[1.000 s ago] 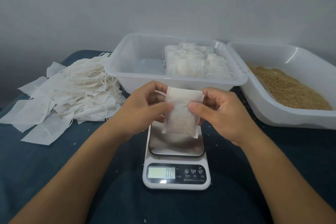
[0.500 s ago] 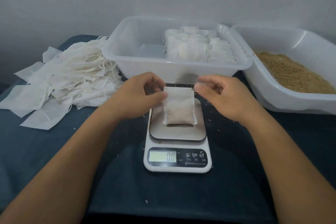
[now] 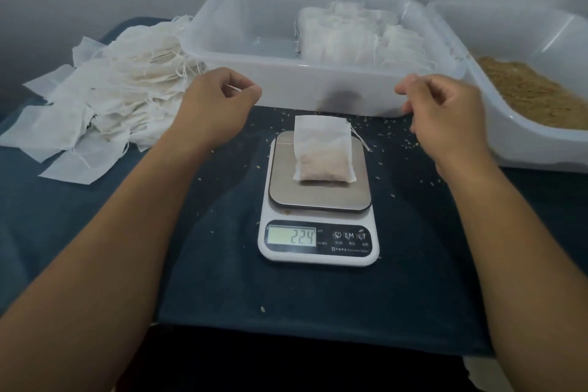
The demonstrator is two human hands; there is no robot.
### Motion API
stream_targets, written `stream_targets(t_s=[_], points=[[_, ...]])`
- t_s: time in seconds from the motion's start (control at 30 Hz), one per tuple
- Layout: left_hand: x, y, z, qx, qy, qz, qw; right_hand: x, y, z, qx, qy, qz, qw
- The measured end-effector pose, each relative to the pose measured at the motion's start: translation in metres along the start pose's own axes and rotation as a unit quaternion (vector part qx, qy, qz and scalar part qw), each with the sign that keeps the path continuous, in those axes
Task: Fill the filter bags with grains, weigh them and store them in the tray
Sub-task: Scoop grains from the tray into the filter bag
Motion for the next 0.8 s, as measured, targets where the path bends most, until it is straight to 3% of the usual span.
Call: stream_targets(t_s=[0.2,0.47,0.67,0.8], points=[[0.000,-0.001,0.001,-0.002,0.003,0.010,1.000,-0.001,-0.011,-0.004,-0.004,0.007,0.025,1.000],[0.003,-0.012,-0.001,0.010,-0.011,0.032,0.999,0.020,-0.061,0.034,0.045,0.142,0.167,0.975],[0.010,-0.014,-0.008,0.014,-0.027,0.046,0.998,0.024,-0.087,0.056,0.065,0.169,0.255,0.950],[0.017,-0.021,-0.019,-0.001,-0.051,0.068,0.996,0.026,-0.089,0.063,0.080,0.168,0.262,0.947]])
Point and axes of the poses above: each hand's wrist, its own x-axis away from the middle knuckle, its own y-axis out of the back of the hand, z = x × y, the point moved 10 cm from there along -x, towards the middle knuckle, and after that the axes turned 5 degrees about x, right-handed, at the moved point
